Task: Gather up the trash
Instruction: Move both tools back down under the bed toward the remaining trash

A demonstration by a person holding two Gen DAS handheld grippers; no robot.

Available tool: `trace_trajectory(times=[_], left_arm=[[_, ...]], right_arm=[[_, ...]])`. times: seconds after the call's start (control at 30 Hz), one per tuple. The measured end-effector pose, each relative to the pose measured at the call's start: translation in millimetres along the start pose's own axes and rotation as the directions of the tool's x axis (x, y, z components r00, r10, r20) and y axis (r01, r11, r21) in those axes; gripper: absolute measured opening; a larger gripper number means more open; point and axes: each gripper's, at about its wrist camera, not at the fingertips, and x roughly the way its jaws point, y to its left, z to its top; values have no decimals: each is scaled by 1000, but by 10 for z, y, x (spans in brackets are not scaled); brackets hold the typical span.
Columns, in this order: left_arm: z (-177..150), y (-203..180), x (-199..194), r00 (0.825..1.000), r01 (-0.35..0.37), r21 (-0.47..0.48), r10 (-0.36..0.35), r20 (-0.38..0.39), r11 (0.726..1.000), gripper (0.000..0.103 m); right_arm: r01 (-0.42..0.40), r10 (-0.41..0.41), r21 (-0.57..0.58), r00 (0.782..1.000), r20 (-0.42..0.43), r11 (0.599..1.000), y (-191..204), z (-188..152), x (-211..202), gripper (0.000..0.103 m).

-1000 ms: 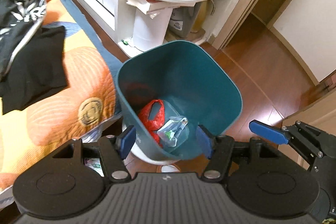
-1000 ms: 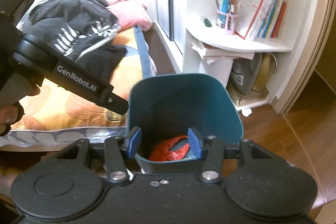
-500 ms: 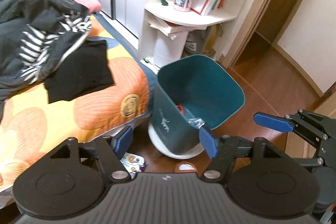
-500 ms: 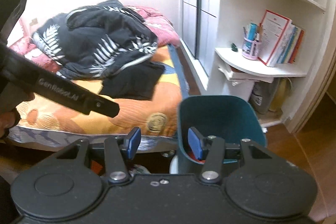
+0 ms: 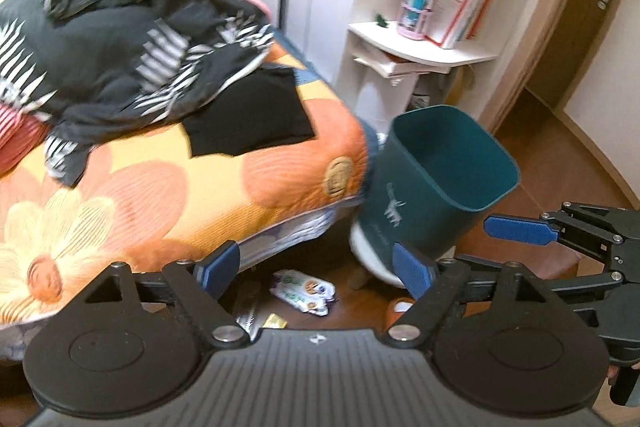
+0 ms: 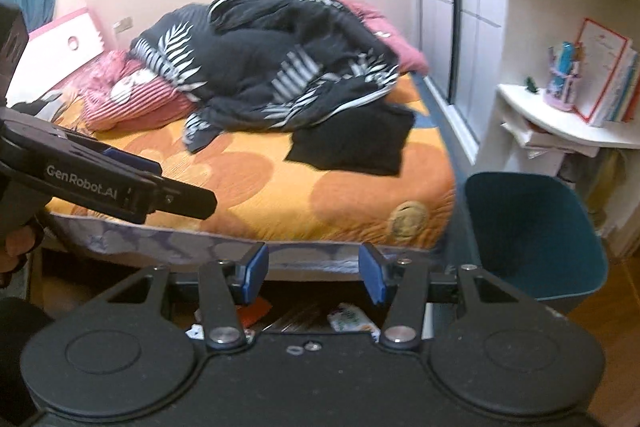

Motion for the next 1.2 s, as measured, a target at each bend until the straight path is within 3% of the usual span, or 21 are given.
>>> trace_trajectory(times=[0.13, 0.37, 0.57, 0.7, 0.8, 0.9, 1.0, 1.07, 1.2], left_arm=[[-202, 317, 64, 1000, -21, -57, 21, -4, 998, 102], [-563, 876, 466, 994, -77, -183, 61, -90, 980, 103], [-930, 1228, 1002, 974, -150, -248, 99, -206, 957, 103], [-1204, 1389, 1380, 949, -186, -252, 107, -298, 950, 103], [-1451, 1487, 1694, 916, -245, -236, 144, -374, 940, 103], [-1751, 1608, 2010, 878, -289, -259, 147, -455, 922, 102], [-1983, 1742, 2329, 827, -337, -285, 137, -546, 897, 102], [-2069, 1816, 2511, 811, -342, -319, 106, -576, 884, 102], [-2232, 1890, 2932, 779, -344, -350, 57, -625, 871, 102]], right_arm=[[-23, 24, 15, 999, -40, 1000, 142, -106, 232, 50], [-29, 38, 59, 988, -148, 998, 251, -372, 812, 50], [-37, 60, 94, 965, -257, 995, 257, -637, 1379, 50], [-76, 100, 79, 925, -367, 994, 340, -857, 1817, 50], [-82, 116, 95, 889, -444, 992, 378, -1048, 2138, 50], [-78, 133, 125, 842, -523, 989, 427, -1273, 2474, 50], [-54, 135, 147, 776, -616, 988, 456, -1517, 2815, 50], [-32, 134, 163, 732, -668, 986, 455, -1711, 3058, 49], [-34, 134, 155, 696, -705, 987, 472, -1992, 3411, 49]])
